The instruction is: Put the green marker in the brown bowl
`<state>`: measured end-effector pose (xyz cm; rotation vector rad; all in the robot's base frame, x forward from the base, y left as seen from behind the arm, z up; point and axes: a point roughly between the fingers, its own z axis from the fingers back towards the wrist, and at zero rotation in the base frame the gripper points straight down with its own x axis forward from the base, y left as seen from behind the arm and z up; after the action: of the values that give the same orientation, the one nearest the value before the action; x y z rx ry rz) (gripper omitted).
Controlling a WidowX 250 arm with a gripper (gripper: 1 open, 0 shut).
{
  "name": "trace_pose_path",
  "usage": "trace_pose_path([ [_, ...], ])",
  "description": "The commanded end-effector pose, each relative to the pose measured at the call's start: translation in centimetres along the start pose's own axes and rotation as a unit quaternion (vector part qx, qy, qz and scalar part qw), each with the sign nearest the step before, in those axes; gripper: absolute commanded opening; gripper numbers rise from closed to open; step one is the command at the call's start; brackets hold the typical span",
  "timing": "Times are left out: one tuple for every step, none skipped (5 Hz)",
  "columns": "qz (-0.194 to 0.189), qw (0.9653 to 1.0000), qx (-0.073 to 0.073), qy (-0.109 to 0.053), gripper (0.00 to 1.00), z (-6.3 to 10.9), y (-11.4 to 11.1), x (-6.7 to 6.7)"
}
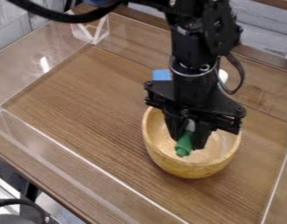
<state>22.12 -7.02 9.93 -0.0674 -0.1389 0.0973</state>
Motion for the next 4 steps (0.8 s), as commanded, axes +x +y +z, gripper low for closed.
trace_pose_path([
  [0.003,0.9999,-0.004,-0.013,0.00,0.47,0.03,0.62],
  [0.005,0.9999,-0.004,-0.014,0.00,0.40,0.10,0.67],
  [0.007,0.9999,-0.003,-0.015,0.00,0.31,0.16,0.71],
  [0.008,0.9998,-0.002,-0.017,0.00,0.18,0.20,0.85],
])
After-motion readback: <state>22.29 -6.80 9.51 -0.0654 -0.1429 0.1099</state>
